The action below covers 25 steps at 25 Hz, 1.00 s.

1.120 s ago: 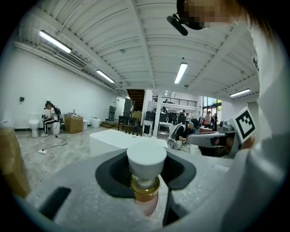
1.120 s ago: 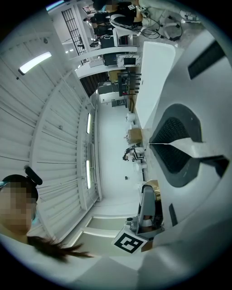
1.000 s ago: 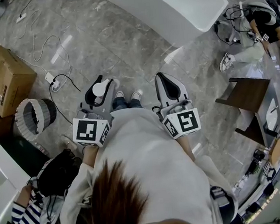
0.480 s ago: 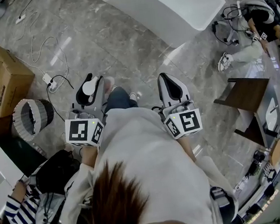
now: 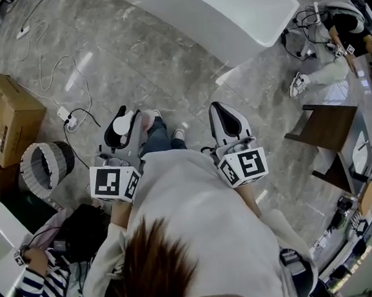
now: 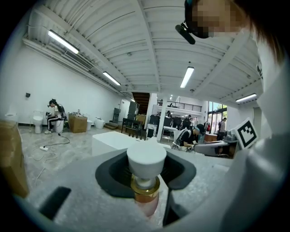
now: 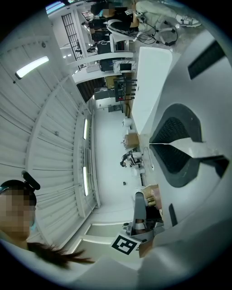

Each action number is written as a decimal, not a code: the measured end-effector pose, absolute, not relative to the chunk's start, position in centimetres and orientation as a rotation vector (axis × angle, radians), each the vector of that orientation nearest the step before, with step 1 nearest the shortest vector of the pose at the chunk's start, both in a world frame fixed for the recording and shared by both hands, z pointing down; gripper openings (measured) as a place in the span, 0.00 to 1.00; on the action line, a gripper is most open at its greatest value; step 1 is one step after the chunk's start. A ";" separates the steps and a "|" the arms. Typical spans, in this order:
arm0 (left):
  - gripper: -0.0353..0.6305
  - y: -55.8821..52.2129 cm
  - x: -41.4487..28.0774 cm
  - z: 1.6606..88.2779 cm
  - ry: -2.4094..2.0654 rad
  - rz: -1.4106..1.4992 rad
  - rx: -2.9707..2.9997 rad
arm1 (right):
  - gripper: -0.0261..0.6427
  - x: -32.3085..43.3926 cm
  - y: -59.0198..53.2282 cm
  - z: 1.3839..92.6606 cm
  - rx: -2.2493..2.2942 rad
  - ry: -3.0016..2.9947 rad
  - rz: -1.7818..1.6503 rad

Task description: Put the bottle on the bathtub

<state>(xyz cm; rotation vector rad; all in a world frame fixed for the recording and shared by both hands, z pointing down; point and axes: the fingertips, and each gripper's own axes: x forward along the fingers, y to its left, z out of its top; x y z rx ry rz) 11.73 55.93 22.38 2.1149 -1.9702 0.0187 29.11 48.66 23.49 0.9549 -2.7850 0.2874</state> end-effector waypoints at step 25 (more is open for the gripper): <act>0.28 48.8 0.1 22.8 -1.913 0.048 2.159 | 0.06 18.6 42.0 23.5 1.058 -2.746 0.308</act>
